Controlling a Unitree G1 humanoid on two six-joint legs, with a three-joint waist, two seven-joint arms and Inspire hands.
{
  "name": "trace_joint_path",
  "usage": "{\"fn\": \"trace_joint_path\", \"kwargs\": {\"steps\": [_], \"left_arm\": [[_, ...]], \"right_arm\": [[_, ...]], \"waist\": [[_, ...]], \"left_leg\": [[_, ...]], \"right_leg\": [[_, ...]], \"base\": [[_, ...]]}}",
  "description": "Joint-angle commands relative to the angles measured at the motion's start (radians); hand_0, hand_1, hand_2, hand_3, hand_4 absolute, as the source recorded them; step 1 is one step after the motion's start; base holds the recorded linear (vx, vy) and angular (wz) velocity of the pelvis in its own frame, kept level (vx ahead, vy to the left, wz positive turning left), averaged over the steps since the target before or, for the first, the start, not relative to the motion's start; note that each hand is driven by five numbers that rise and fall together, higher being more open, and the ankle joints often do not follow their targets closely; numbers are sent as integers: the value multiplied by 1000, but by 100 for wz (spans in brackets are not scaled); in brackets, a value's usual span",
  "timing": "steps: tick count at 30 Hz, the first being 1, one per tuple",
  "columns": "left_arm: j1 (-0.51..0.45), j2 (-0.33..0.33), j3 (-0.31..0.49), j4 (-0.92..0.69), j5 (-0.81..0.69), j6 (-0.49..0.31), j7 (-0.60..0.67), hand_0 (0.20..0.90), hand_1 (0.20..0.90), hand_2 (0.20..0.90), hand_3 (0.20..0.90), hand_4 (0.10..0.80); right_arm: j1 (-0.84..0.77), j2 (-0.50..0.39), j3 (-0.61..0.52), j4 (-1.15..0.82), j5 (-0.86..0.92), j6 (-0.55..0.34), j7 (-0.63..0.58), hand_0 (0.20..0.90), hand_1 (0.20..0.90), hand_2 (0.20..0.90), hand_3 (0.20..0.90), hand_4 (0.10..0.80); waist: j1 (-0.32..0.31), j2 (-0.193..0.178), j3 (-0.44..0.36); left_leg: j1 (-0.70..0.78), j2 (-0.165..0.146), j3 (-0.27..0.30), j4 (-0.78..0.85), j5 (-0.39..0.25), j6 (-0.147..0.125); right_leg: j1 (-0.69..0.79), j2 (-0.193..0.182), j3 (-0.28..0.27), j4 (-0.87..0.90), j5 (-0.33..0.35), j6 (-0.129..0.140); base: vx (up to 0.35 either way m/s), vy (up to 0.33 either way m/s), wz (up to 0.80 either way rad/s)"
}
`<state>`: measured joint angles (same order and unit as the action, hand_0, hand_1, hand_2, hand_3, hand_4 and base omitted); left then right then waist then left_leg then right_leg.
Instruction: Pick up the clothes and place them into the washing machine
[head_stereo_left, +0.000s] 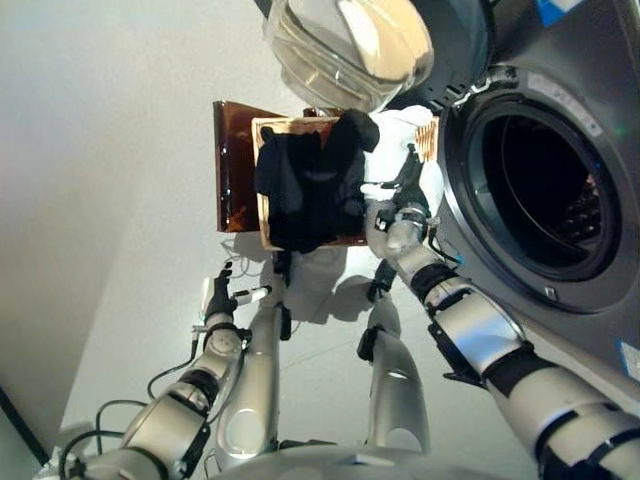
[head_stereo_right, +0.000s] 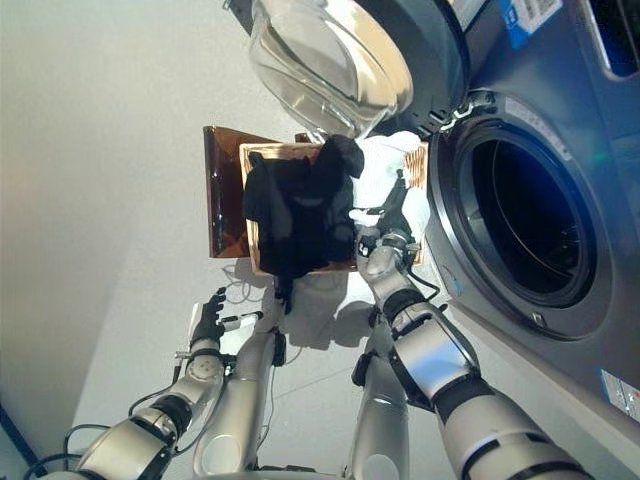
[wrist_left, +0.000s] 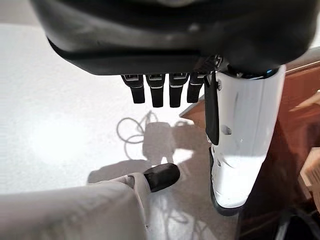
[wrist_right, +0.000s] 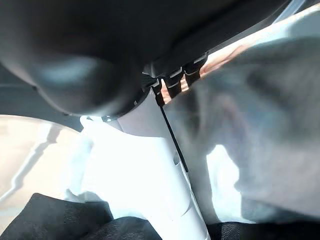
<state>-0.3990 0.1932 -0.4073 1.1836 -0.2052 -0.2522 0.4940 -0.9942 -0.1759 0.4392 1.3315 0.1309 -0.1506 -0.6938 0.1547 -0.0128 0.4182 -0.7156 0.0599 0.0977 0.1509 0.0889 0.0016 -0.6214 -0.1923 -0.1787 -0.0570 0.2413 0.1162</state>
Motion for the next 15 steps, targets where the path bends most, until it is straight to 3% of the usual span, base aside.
{"fn": "trace_joint_path", "kwargs": {"steps": [1, 8, 9, 10, 11, 15], "left_arm": [[11, 44, -23, -64, -22, -42, 28, 900, 900, 900, 900, 800], [-1, 50, -28, -74, -25, -40, 24, 900, 900, 900, 900, 800], [-1, 49, -28, -78, -25, -41, 23, 900, 900, 900, 900, 800], [-1, 49, -28, -78, -25, -41, 23, 900, 900, 900, 900, 800], [-2, 49, -25, -68, -25, -43, 24, 900, 900, 900, 900, 800], [-7, 48, -15, -55, -30, -42, 26, 900, 900, 900, 900, 800]], "right_arm": [[-164, -3, 45, -28, -5, -46, 31, 900, 900, 900, 900, 800], [-213, -15, 55, 14, -13, -28, 54, 900, 900, 900, 900, 800], [-222, -24, 55, 23, -10, -26, 62, 529, 529, 529, 529, 535], [-222, -24, 55, 23, -10, -26, 62, 422, 422, 422, 422, 459], [-231, -29, 66, 35, -38, -16, 54, 200, 200, 200, 200, 300], [-237, -22, 76, 27, -52, -14, 52, 200, 200, 200, 200, 300]], "waist": [[61, 66, 36], [66, 76, 58], [68, 78, 63], [68, 78, 63], [70, 79, 64], [68, 75, 65]], "left_leg": [[81, -4, -41, -236, 118, -62], [53, -11, -51, -238, 125, -63], [48, -13, -53, -238, 126, -63], [48, -13, -53, -238, 126, -63], [44, -13, -54, -238, 127, -63], [45, -14, -52, -238, 126, -63]], "right_leg": [[7, 0, 23, 47, 38, 28], [-11, -2, 17, 51, 40, 29], [-15, -4, 17, 51, 42, 30], [-15, -4, 17, 51, 42, 30], [-18, -5, 18, 51, 42, 30], [-19, -5, 19, 51, 44, 31]], "base": [[-41, 0, 5], [-35, 5, 4], [-16, 8, 7], [-34, 20, 9], [-25, 16, 7], [-6, 4, 1]]}}
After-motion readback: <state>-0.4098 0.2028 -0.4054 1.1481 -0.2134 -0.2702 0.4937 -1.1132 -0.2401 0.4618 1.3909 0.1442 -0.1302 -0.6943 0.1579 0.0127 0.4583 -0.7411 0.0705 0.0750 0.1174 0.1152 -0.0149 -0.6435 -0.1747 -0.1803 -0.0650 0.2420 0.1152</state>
